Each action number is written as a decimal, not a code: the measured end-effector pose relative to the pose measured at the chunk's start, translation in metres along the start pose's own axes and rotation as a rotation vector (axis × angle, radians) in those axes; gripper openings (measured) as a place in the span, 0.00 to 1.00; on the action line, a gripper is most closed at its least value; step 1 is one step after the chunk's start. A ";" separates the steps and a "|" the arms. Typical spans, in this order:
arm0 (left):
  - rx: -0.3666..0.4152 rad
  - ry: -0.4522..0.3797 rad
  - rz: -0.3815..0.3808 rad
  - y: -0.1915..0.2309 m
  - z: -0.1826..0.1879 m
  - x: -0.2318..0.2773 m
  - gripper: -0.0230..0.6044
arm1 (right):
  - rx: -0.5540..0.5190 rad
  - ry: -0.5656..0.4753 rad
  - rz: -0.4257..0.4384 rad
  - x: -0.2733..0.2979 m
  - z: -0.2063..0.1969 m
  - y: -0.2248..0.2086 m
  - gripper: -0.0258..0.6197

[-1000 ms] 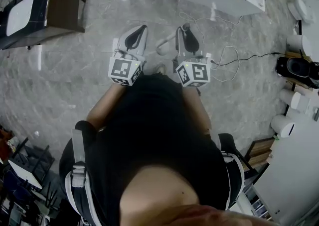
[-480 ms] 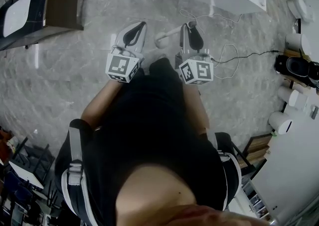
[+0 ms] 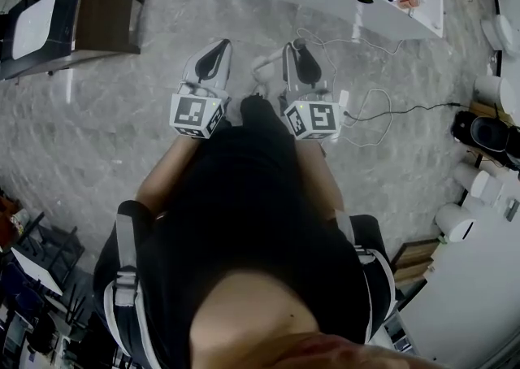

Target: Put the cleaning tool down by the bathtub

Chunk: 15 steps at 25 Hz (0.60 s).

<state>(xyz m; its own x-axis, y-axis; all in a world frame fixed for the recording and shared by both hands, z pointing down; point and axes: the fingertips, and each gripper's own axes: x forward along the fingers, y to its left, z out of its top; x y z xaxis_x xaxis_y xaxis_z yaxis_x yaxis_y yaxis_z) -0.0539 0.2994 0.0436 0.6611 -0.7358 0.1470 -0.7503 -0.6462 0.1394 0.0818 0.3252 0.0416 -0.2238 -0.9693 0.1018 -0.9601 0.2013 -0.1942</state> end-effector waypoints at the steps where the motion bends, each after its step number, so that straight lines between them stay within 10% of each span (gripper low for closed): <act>1: 0.001 0.004 0.012 -0.002 -0.001 0.008 0.05 | 0.001 0.003 0.012 0.005 0.000 -0.007 0.18; 15: 0.005 0.016 0.131 0.009 -0.016 0.082 0.05 | -0.011 0.050 0.122 0.073 -0.021 -0.069 0.18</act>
<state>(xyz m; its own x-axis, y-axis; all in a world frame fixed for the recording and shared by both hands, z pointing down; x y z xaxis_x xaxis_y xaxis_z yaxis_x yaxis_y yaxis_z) -0.0060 0.2362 0.0728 0.5570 -0.8110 0.1790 -0.8305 -0.5455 0.1126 0.1280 0.2433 0.0835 -0.3466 -0.9294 0.1265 -0.9270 0.3188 -0.1979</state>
